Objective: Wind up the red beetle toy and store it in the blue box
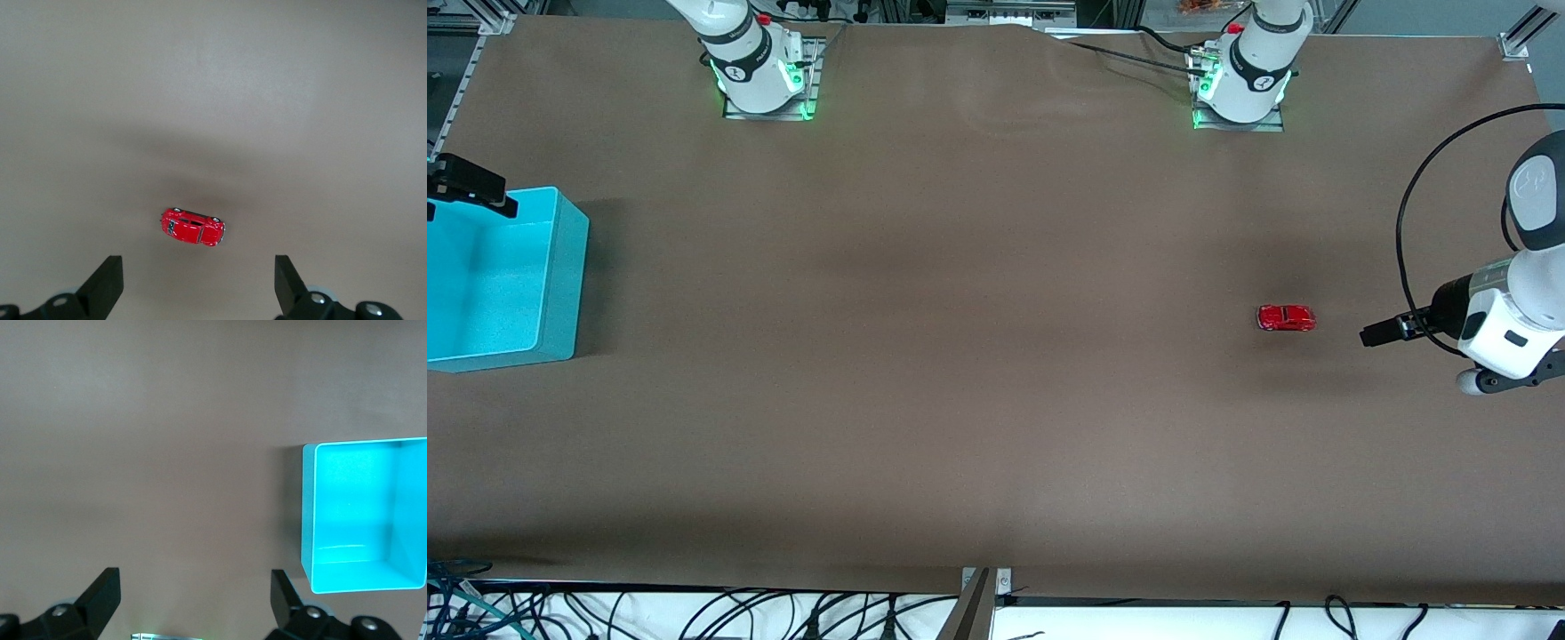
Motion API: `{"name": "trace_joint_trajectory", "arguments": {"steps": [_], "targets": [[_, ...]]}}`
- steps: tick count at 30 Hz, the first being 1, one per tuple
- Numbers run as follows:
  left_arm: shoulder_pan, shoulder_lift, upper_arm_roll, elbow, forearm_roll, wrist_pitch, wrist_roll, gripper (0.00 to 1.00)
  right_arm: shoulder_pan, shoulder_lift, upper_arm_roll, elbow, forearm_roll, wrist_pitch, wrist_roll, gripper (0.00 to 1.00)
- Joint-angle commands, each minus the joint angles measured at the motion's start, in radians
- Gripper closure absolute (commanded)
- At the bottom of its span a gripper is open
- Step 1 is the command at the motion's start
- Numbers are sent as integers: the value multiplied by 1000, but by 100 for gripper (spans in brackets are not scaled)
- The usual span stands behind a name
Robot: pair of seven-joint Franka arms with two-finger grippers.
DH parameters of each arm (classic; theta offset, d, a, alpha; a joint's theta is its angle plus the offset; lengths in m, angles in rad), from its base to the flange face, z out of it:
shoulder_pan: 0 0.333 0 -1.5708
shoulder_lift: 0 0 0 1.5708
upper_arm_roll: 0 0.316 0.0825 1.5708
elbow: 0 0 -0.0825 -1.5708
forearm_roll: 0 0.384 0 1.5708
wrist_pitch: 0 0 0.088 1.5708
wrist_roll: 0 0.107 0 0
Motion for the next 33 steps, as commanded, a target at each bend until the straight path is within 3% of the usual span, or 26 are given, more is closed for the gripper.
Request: {"name": "trace_joint_trajectory", "arguments": {"steps": [1,16,33], "targets": [[3,15,2,-6,-26,7,-191,0,-4,1,0,17,8,-10,-21,0],[5,101,19,-34,-24,108,-746,0,-6,1,-1,17,11,-10,-21,0],[-4,225,64,-51,-75,154,-1020,0,-4,1,-1,17,11,-8,-21,0]]}}
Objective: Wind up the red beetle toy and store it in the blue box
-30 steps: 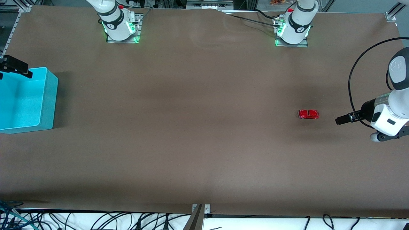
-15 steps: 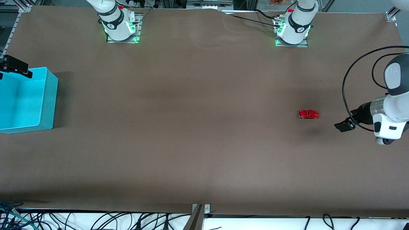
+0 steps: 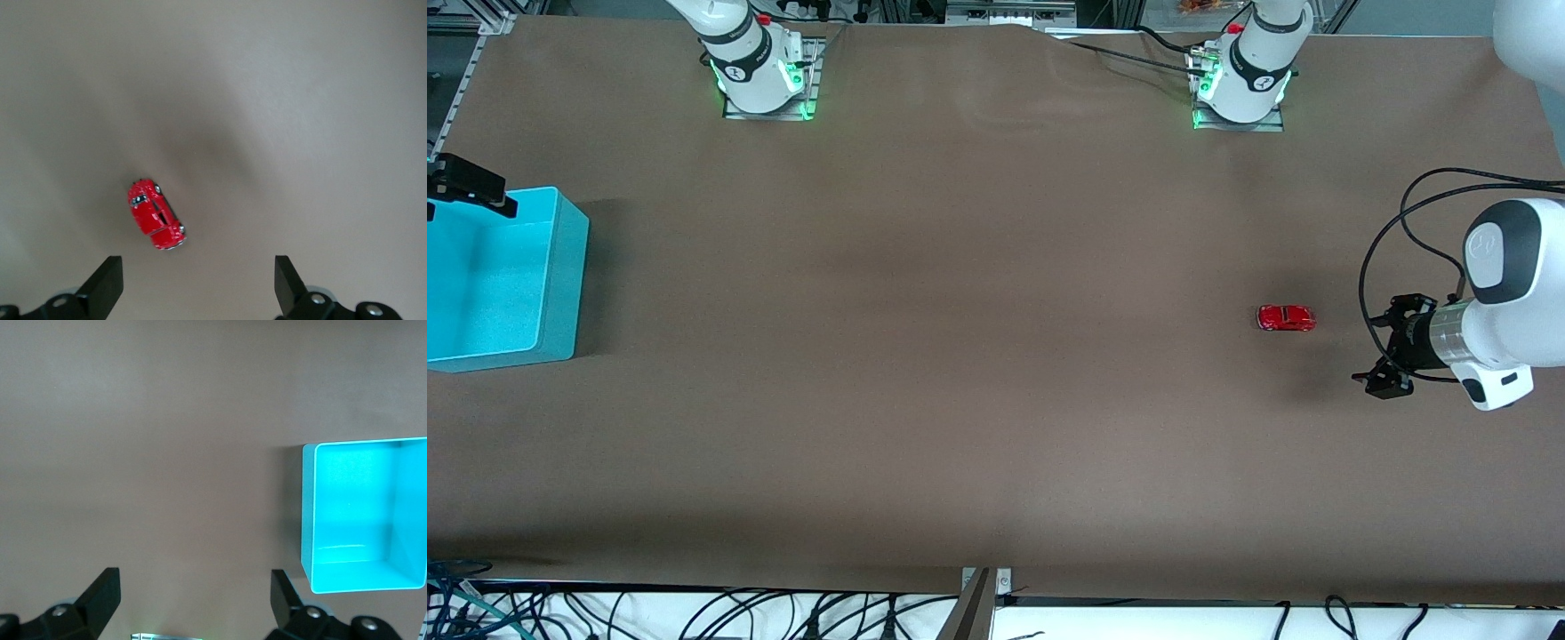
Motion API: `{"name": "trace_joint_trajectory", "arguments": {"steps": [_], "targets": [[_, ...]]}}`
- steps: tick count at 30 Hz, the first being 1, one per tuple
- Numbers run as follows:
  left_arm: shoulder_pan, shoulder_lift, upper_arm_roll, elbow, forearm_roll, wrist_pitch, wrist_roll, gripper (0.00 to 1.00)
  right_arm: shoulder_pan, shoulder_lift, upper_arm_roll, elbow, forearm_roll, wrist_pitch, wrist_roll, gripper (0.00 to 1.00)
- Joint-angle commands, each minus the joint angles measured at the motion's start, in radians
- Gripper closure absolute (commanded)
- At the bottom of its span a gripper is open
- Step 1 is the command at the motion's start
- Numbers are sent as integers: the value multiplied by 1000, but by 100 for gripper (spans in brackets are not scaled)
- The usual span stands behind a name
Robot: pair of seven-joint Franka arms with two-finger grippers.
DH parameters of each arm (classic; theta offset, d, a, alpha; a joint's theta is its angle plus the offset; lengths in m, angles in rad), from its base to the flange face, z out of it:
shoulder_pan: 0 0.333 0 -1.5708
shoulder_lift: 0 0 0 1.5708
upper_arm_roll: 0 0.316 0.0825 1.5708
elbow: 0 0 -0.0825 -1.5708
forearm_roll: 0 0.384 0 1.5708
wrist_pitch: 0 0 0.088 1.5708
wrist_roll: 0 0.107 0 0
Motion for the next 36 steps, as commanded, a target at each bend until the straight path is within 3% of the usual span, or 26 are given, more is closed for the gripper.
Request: {"name": "trace_joint_trajectory", "arguments": {"steps": [1,8,19,36], "targets": [[-6,28,5,-4,-15,10,-99,0,-4,1,-1,17,11,-10,-21,0],[-6,30,5,-37,-18,14,-191,0,-4,1,-1,17,11,-10,-21,0],[-12,19,5,-166,-15,172,-271,0,-4,1,-1,17,11,-10,-21,0],[-20,-26,5,-326,-13,235,-291,0,-4,1,-1,17,11,-8,-21,0]]}}
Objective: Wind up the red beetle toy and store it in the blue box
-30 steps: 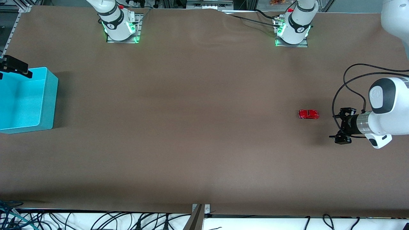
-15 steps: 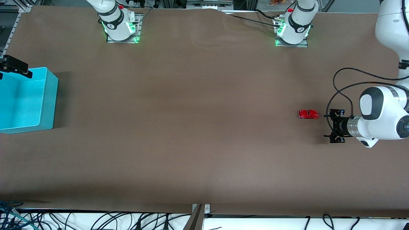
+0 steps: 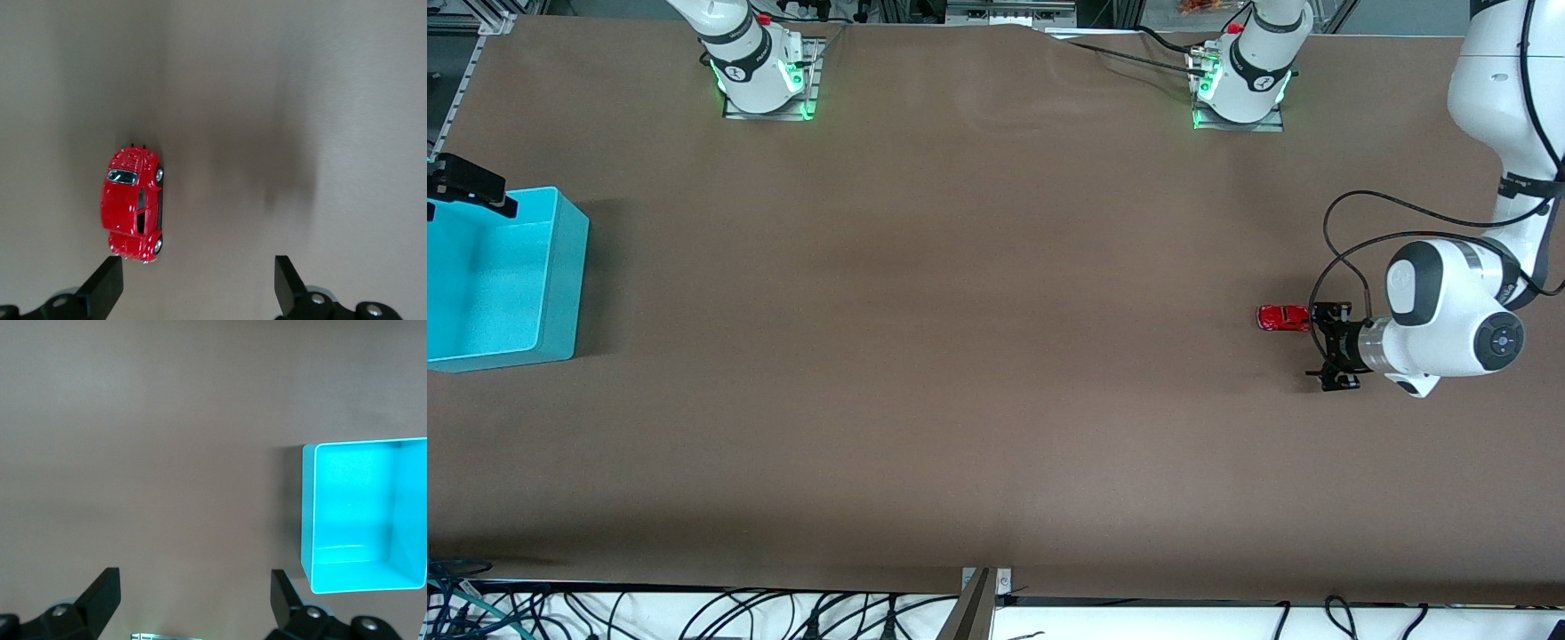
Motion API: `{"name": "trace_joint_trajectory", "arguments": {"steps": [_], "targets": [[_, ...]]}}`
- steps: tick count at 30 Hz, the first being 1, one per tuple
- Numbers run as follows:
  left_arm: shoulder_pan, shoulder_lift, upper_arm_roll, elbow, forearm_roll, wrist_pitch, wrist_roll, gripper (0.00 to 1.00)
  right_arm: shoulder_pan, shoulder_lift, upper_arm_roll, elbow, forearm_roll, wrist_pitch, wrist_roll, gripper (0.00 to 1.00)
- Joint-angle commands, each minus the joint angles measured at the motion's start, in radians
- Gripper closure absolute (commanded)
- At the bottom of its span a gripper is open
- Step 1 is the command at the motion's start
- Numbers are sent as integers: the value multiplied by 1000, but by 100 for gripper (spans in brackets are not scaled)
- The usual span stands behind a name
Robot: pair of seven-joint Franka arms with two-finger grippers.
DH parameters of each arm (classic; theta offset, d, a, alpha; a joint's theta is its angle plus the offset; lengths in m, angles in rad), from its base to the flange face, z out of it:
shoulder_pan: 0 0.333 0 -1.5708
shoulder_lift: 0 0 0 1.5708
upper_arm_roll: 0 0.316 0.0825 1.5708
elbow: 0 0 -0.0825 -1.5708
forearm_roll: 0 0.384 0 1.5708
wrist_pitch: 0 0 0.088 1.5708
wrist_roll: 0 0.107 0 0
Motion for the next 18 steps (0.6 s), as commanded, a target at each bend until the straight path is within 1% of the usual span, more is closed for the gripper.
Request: {"name": "trace_joint_trajectory", "arguments": {"steps": [1,7,18], "targets": [[-5,-58,4,-81,-12,18,-12,0,-4,1,-1,17,11,-9,-20,0],[-3,-75,5,-109,-12,19,-12,0,-4,1,-1,17,12,-9,-20,0],[-3,-72,5,-121,-12,54,-12,0,-4,1,-1,17,12,-9,-20,0]]}}
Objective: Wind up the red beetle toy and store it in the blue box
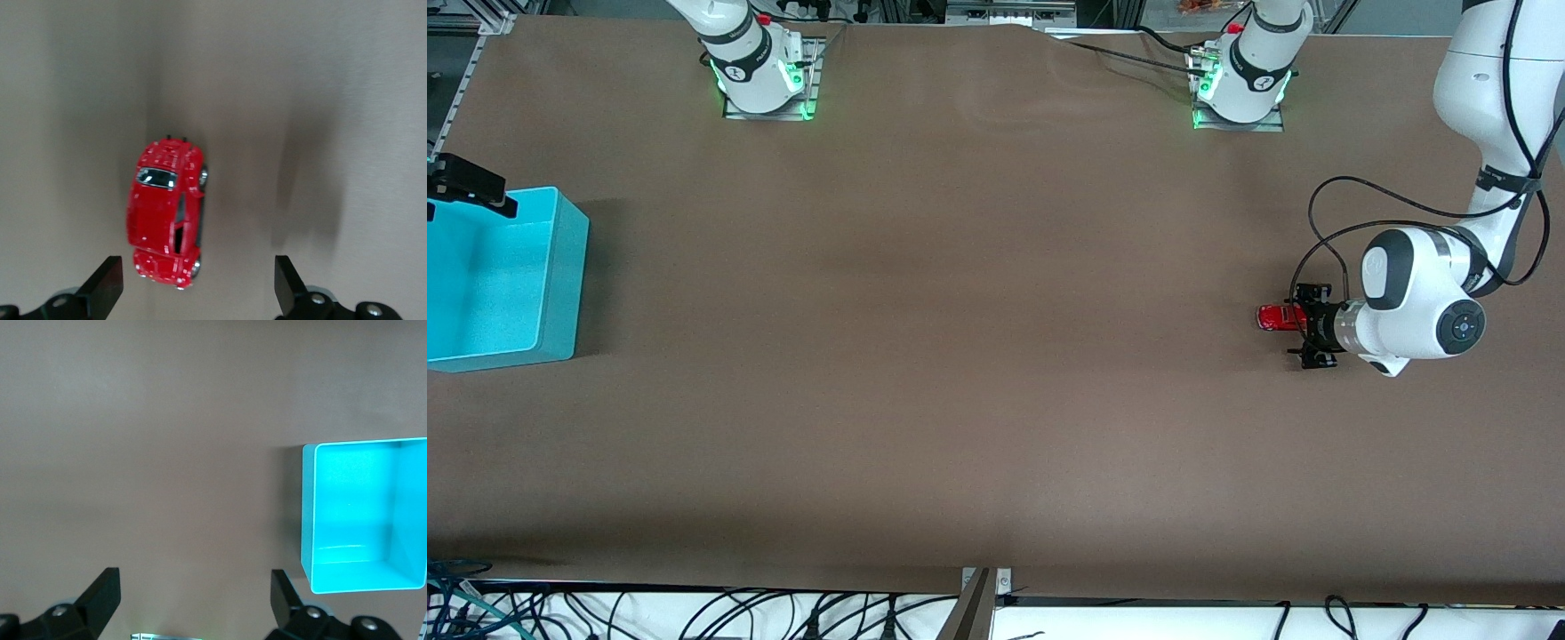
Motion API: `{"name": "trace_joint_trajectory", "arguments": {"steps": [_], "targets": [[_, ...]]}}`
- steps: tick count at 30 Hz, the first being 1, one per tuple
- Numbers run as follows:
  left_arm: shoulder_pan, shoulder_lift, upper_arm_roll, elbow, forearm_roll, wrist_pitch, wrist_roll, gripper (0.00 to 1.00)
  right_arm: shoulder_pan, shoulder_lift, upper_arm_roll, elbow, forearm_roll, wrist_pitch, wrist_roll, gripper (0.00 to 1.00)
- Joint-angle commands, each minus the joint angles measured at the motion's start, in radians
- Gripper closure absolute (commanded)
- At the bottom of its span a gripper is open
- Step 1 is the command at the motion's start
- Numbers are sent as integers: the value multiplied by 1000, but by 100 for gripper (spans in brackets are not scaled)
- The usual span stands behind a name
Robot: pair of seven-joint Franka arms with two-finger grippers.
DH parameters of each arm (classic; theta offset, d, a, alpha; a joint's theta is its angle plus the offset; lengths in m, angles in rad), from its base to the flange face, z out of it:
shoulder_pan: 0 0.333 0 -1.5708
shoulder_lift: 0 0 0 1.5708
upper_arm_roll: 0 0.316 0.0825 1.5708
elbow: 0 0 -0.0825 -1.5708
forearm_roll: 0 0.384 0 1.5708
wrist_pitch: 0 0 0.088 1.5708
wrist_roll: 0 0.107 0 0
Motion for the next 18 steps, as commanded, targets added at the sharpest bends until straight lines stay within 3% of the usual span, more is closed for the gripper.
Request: {"name": "trace_joint_trajectory", "arguments": {"steps": [1,11,18], "targets": [[-3,-33,5,-43,-12,41,-10,0,-4,1,-1,17,12,-9,-20,0],[-3,-17,6,-45,-12,64,-1,1,-4,1,-1,17,12,-9,-20,0],[-3,-17,8,-55,-12,64,-1,8,-4,1,-1,17,12,-9,-20,0]]}}
